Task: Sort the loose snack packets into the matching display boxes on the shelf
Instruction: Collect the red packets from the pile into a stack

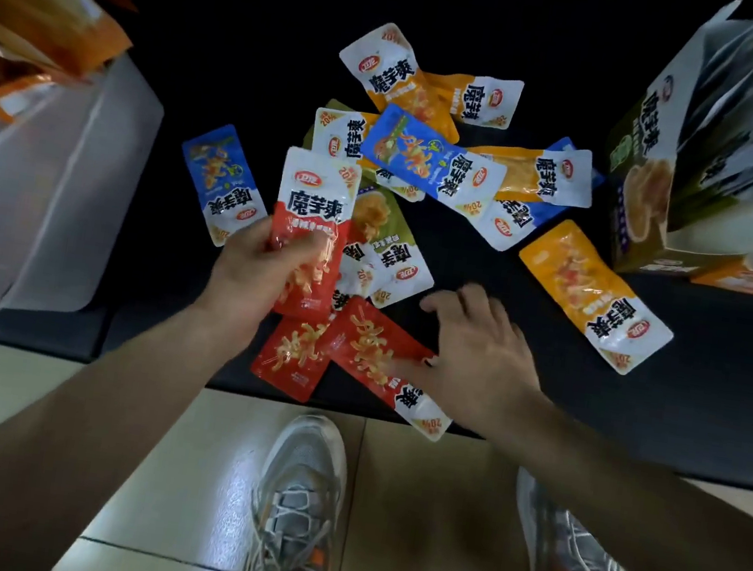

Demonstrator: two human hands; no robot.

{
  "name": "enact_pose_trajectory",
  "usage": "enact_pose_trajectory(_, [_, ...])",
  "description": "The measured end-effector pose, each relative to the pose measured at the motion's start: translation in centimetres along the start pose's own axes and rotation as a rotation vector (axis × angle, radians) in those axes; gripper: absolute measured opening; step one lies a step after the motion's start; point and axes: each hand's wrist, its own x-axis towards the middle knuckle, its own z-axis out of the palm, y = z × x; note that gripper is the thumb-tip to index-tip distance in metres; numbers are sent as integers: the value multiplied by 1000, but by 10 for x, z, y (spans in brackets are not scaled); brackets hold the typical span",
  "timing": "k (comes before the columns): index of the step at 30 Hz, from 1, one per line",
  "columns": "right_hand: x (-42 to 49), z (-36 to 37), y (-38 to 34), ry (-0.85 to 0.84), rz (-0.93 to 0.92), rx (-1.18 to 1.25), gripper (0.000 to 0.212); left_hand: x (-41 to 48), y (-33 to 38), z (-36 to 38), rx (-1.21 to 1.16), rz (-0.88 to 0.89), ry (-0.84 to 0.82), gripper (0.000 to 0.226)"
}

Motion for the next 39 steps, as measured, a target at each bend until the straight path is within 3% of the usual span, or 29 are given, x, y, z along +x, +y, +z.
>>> enact_pose_trajectory(2, [-2, 5, -3, 17, -32, -76, 65, 1, -7, -1, -20, -27, 45, 3])
enact_pose_trajectory(6, [1, -11, 13, -16, -7, 72, 52, 2, -12, -5, 59, 23, 7, 11])
enact_pose_trajectory(10, [-2, -14, 32, 54, 15, -9, 63, 4, -14, -7, 61, 33, -22, 25])
enact_pose_trajectory(14, [-7, -10, 30, 18, 27, -163, 72, 3, -17, -4, 43, -10, -36, 14])
enact_pose_trajectory(16, [-7, -13, 30, -16, 0, -85, 65, 2, -16, -2, 58, -11, -61, 10])
enact_pose_trajectory(20, [-8, -32, 32, -202, -119, 360, 42, 1, -9, 1, 120, 49, -102, 13])
enact_pose_trajectory(22, [-9, -44, 34, -259, -182, 450, 34, -1, -6, 3, 206, 88, -163, 15])
enact_pose_trajectory(25, [-6, -55, 32, -180, -225, 451, 31, -12, -3, 16, 251, 75, -335, 14])
enact_pose_trajectory(28, [2, -59, 21, 36, -241, 442, 40, -29, 0, 34, 231, 30, -532, 15])
enact_pose_trajectory(30, [6, -58, 12, 196, -158, 477, 54, -35, -2, 42, 316, 90, -600, 11])
enact_pose_trajectory(33, [7, -44, 1, 338, -51, 455, 61, -32, -4, 34, 378, 120, -536, 17])
enact_pose_trajectory(35, [4, -32, 0, 360, -34, 386, 55, -24, -3, 19, 385, 118, -389, 16])
enact_pose_trajectory(39, [2, -16, 5, 148, -24, 336, 27, -12, -20, -21, 398, -4, 34, 13])
